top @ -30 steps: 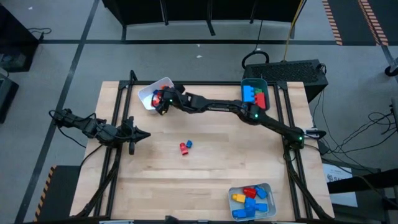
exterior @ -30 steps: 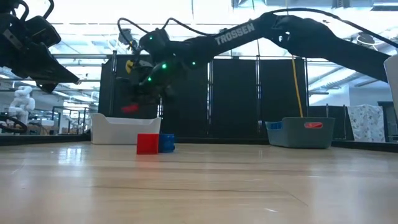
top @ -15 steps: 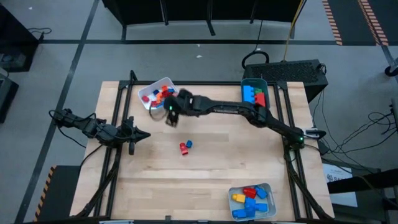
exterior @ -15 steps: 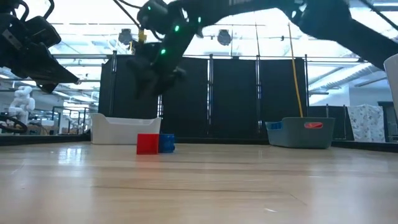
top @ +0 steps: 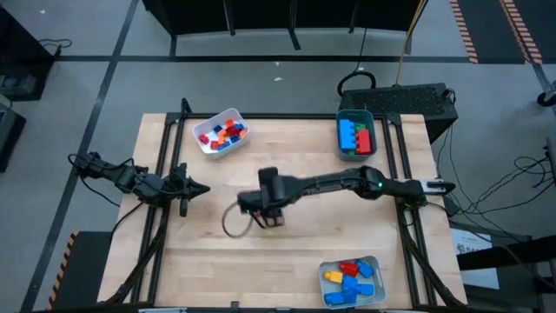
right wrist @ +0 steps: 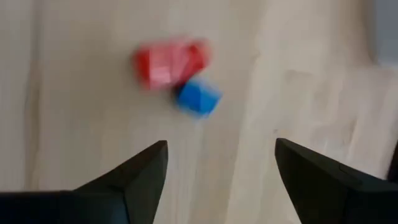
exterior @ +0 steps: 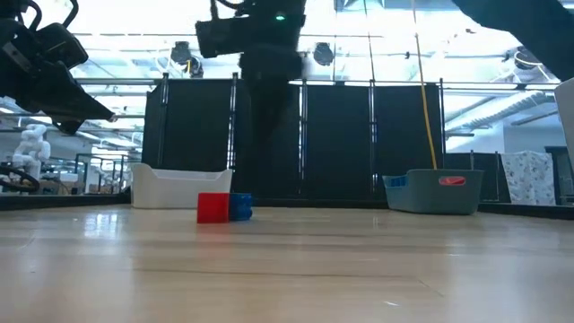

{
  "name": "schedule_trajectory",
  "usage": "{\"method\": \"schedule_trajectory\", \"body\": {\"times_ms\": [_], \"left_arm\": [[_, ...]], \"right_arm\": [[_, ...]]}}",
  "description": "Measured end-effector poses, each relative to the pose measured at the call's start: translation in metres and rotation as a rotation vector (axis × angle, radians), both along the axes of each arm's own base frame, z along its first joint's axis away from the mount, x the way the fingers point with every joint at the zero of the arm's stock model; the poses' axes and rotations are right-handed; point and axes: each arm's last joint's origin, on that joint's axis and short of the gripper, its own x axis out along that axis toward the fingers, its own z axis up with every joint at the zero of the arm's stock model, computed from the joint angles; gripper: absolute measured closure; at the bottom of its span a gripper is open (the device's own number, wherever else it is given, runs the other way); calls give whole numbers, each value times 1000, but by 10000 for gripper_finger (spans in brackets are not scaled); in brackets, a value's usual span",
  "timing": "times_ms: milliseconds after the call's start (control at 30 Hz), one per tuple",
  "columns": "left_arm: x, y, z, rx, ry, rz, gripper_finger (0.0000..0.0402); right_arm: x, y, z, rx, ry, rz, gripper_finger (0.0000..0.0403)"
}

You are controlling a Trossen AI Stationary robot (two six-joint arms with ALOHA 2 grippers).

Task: Sort blocks by size
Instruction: Put the small 4 stud blue game piece into the white bin

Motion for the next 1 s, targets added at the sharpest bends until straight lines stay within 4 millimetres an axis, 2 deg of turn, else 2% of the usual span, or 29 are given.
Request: {"method": "schedule_trajectory", "body": {"times_ms": [67, 133, 300, 567, 767, 867, 1000], "left_arm": [[0, 0, 0, 0, 0, 0, 400], [0, 0, 0, -2, -3, 0, 400], [0, 0, 0, -4, -3, 2, 400], [0, 0, 0, -5, -5, 2, 400], [0, 0, 0, -3, -2, 2, 400], [0, 0, 0, 0, -2, 1, 400], [0, 0, 0, 5, -1, -1, 400]], "right_arm": [[-2, 10, -7, -36, 67, 122, 124], [2, 16, -11, -63, 57, 212, 124], [11, 17, -14, -82, -6, 311, 124], [15, 1, -16, -41, -14, 305, 124], [13, -14, -43, -36, 46, 302, 124], [11, -18, -55, -34, 81, 300, 124], [14, -18, -65, -33, 41, 326, 124]]}}
